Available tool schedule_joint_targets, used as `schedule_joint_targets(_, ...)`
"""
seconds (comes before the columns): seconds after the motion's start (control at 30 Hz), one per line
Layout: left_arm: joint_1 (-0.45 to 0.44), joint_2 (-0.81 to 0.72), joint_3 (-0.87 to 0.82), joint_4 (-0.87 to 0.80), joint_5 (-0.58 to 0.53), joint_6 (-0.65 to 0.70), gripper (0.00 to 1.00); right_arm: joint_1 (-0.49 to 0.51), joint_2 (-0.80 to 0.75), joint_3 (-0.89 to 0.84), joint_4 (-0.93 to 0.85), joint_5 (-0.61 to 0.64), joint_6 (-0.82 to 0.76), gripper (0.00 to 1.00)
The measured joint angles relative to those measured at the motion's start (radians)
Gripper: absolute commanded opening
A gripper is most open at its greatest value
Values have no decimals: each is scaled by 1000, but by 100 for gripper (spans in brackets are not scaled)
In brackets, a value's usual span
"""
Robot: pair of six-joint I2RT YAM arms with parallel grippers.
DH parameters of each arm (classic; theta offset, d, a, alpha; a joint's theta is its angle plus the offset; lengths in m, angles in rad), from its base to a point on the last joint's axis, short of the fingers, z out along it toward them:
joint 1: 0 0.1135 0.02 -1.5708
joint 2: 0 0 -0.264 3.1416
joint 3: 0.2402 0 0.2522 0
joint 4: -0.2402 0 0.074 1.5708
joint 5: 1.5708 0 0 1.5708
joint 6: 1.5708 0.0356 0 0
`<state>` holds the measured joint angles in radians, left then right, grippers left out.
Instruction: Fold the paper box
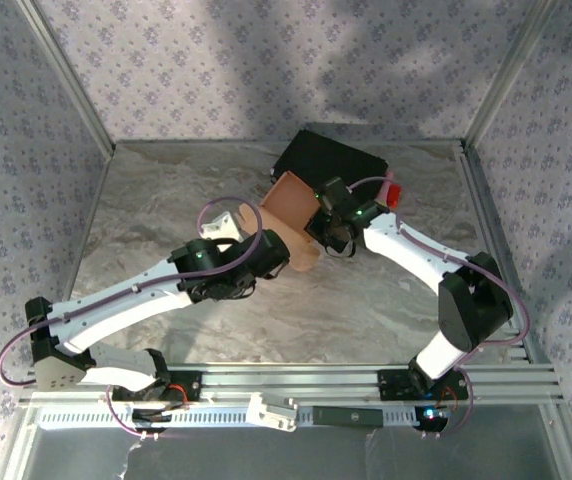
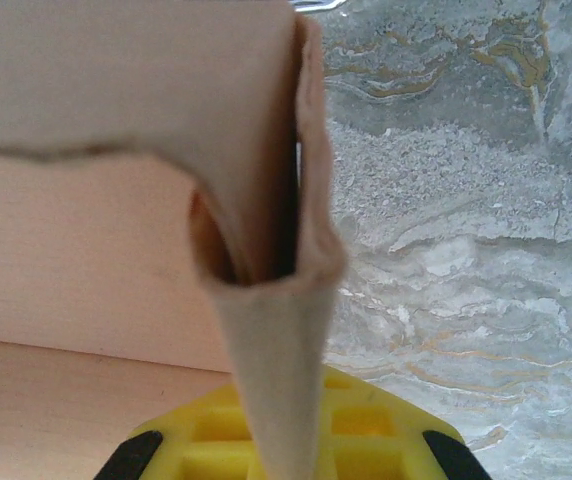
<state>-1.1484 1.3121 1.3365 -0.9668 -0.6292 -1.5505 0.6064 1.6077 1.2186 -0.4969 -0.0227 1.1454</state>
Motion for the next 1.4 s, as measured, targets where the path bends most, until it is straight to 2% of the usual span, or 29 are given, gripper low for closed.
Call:
schedule_joint_targets(0.3, 24, 71, 35, 37, 5, -3, 50, 1, 0, -14, 32, -19, 34, 0)
schedule_joint_targets(0.7, 42, 117, 82, 41, 6, 5, 9, 3, -2, -54, 44, -18, 49, 0)
schedule_joint_targets(0.87, 43, 117, 82, 24, 0, -5, 0, 5, -10, -58, 45, -17, 66, 0)
schedule_joint_targets(1.07, 47, 117, 82, 13, -2, -12, 0, 5, -34, -63, 45, -2, 71, 0)
schedule_joint_targets(1.27, 49, 117, 86, -24, -21, -5, 0, 5, -53, -63, 45, -4, 72, 46)
schedule_joint_targets(1.4, 49, 117, 88, -60, -39, 22, 0, 11, -82, -74, 45, -12, 76, 68)
